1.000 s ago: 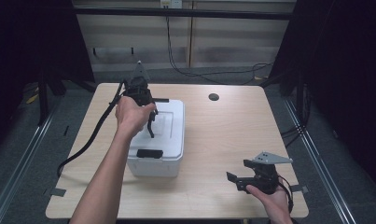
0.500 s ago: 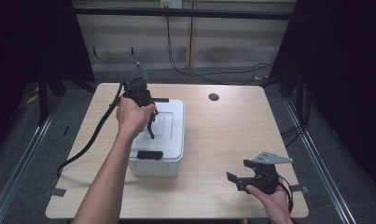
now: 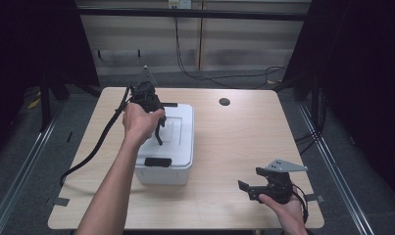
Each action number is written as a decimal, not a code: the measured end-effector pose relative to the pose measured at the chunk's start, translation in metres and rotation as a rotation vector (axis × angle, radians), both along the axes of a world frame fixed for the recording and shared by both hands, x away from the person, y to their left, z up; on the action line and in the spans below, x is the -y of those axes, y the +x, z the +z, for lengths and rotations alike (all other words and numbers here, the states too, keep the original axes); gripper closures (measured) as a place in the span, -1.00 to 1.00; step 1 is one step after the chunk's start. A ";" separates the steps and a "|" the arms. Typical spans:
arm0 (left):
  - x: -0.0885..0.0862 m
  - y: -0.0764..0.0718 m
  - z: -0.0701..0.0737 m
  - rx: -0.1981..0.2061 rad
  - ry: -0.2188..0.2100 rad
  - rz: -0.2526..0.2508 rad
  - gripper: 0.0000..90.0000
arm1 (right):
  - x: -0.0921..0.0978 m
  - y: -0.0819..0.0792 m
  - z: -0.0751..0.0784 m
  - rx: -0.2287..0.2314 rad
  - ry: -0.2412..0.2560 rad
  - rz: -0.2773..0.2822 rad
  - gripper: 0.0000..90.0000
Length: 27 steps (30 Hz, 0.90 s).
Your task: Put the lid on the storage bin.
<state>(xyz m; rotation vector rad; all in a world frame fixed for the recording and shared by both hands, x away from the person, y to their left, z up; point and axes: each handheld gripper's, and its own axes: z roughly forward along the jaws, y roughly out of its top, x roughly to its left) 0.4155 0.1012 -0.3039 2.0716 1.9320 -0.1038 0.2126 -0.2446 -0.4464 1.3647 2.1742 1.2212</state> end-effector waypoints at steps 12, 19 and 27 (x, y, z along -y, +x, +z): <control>-0.008 0.001 0.004 0.031 0.015 -0.041 0.33 | 0.000 0.001 -0.001 0.000 -0.003 0.003 -0.67; -0.006 0.003 0.002 0.028 0.021 -0.090 -0.03 | 0.000 0.001 0.000 -0.001 -0.002 0.002 -0.67; -0.009 0.003 0.004 0.048 0.023 -0.138 -0.29 | 0.000 0.001 0.000 0.000 -0.002 0.001 -0.67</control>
